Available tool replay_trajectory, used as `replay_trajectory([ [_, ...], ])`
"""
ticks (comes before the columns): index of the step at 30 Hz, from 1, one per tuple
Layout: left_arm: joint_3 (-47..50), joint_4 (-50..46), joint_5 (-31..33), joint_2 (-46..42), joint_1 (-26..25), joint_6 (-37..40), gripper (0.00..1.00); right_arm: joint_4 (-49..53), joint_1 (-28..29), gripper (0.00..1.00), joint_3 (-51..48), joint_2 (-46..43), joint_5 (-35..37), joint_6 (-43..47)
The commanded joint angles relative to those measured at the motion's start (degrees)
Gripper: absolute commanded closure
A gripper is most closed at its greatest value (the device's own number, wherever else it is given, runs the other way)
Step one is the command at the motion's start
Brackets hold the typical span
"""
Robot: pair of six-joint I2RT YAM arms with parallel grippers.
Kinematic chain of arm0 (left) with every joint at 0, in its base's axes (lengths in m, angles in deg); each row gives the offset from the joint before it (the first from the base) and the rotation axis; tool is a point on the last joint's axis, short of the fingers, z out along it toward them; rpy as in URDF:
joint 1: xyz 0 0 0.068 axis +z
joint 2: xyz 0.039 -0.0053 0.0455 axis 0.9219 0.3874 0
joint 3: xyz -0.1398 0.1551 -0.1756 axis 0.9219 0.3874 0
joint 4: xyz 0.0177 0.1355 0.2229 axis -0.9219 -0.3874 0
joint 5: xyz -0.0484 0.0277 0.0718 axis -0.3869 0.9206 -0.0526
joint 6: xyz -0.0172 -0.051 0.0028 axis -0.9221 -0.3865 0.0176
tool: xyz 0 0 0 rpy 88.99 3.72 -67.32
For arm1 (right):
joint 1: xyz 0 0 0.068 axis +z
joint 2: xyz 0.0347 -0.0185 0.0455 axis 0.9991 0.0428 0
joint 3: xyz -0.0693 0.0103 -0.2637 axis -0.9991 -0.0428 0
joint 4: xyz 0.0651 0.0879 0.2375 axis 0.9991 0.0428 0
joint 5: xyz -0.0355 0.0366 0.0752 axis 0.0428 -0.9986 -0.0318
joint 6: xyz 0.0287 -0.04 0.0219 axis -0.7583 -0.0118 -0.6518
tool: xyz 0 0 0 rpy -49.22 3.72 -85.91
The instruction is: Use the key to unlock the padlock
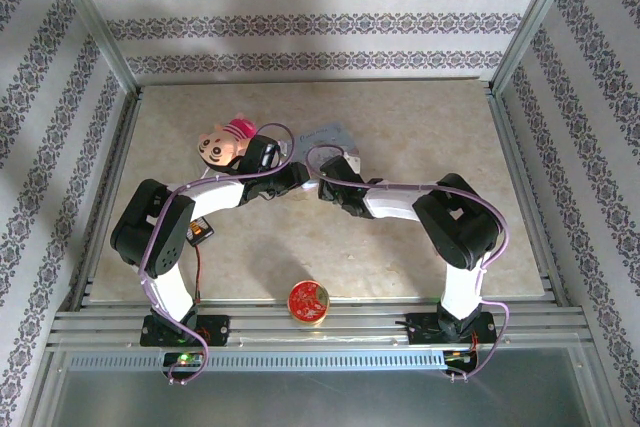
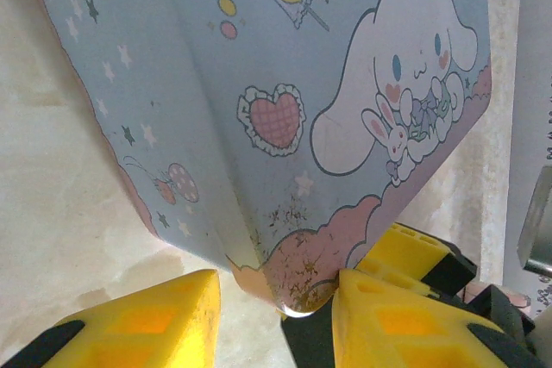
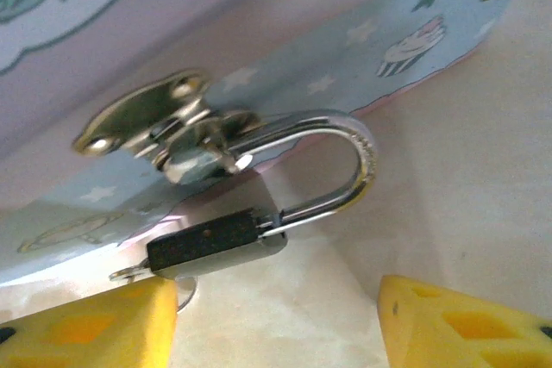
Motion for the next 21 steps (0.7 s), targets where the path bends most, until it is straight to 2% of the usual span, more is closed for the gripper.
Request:
replay_trajectory([
  [1,3.31,-12.64,5.62,3.66,2.23,0.72,0.63,0.48,-1.06,0.41,-0.2,-2.66,3.85,-1.9],
  [14,3.03,-12.94,5.66,3.87,4.33,1.54,0.63,3.67,-4.12,0.44,-5.49,-8.23,2.68,-3.01],
  [21,0.21,-14.81,6.58,4.18,5.3,3.11,0.63,10.61,-3.28,0.35,-3.42,-10.56,2.73,-1.69],
])
